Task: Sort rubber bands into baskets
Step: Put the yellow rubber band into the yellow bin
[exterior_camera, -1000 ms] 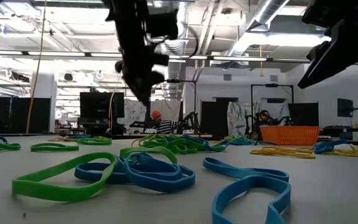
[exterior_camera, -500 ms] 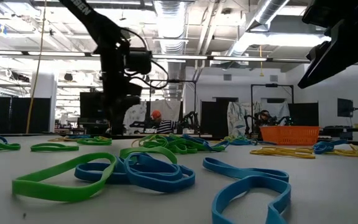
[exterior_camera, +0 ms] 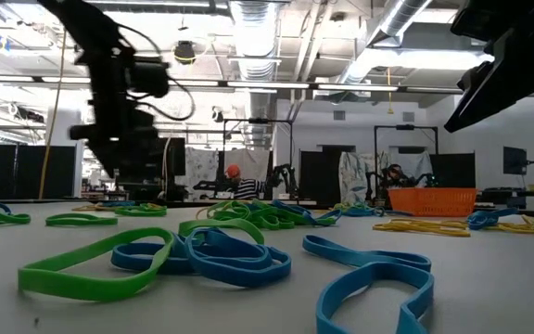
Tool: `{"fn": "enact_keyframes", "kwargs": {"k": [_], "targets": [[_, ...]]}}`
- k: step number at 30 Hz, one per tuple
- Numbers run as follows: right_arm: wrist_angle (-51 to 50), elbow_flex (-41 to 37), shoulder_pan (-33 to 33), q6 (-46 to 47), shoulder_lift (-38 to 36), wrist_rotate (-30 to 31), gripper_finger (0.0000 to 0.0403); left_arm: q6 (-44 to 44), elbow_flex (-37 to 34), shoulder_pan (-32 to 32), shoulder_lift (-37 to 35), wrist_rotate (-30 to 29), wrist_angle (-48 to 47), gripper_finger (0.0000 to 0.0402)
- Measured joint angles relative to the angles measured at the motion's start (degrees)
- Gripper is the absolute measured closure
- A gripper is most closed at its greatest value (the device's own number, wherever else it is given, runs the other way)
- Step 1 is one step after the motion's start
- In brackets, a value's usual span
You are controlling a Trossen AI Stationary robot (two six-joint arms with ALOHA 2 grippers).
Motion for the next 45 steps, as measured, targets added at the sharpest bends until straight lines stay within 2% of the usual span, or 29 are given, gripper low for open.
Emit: {"fn": "enact_keyframes", "kwargs": {"k": [5,9,17,26,45], "targets": [[0.0,0.0,0.0,0.0,0.0,0.0,0.0179,-0.4,-5.7,3.6,-7.0,0.2,-0.7,0.0251],[0.0,0.0,0.0,0.0,0.0,0.0,0.0179,-0.5,-7.8,5.2,-8.6,0.7,-0.2,0.0251],[0.0,0.0,0.0,0.0,0.0,0.0,0.0179,-1.6,-12.7,5.2,-4.6,1.0,6.1,0.0251],[0.0,0.0,0.0,0.0,0.0,0.0,0.0179,-2.1,-12.5,5.2,0.4,1.0,10.9,0.0251],[0.0,0.0,0.0,0.0,0.0,0.0,0.0179,-3.1,-12.4,7.9,1.0,-1.0,15.4,0.0251]]}}
